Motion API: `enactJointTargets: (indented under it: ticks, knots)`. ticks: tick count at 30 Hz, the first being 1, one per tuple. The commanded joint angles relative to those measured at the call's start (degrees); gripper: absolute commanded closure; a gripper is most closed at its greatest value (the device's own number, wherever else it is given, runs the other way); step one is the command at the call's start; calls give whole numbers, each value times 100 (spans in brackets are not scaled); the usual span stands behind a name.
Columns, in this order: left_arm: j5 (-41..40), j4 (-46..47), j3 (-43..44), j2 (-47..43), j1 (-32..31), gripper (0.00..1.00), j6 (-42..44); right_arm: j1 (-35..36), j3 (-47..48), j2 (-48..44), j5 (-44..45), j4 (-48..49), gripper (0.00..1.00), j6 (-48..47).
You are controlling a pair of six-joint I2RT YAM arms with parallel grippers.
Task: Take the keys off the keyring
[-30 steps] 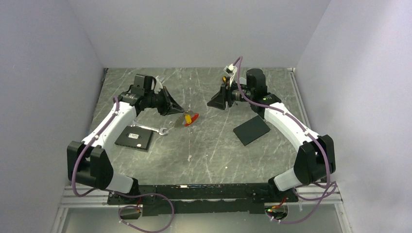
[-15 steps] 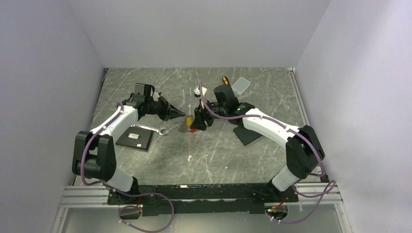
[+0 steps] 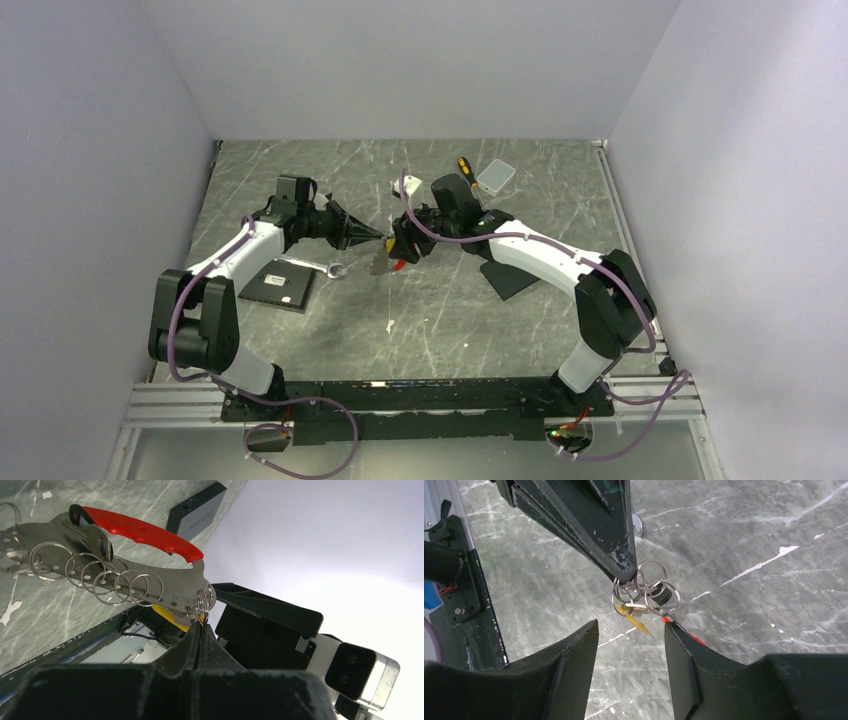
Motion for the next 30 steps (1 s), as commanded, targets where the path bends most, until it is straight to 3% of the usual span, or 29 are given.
enactJointTargets:
  ticks: [1, 11, 22, 30]
  knots:
    - [266, 335, -97, -168, 17, 100, -307, 31, 331, 115, 153, 410, 45, -105]
    - [309, 451, -203, -155, 16, 100, -389, 84, 437, 280, -52, 594, 54, -179]
    - [458, 630, -416, -190, 59, 100, -517, 84, 129, 247, 16, 480, 99, -602]
    - [576, 670, -452, -151, 70, 100, -537, 28, -23, 336, 112, 393, 100, -826]
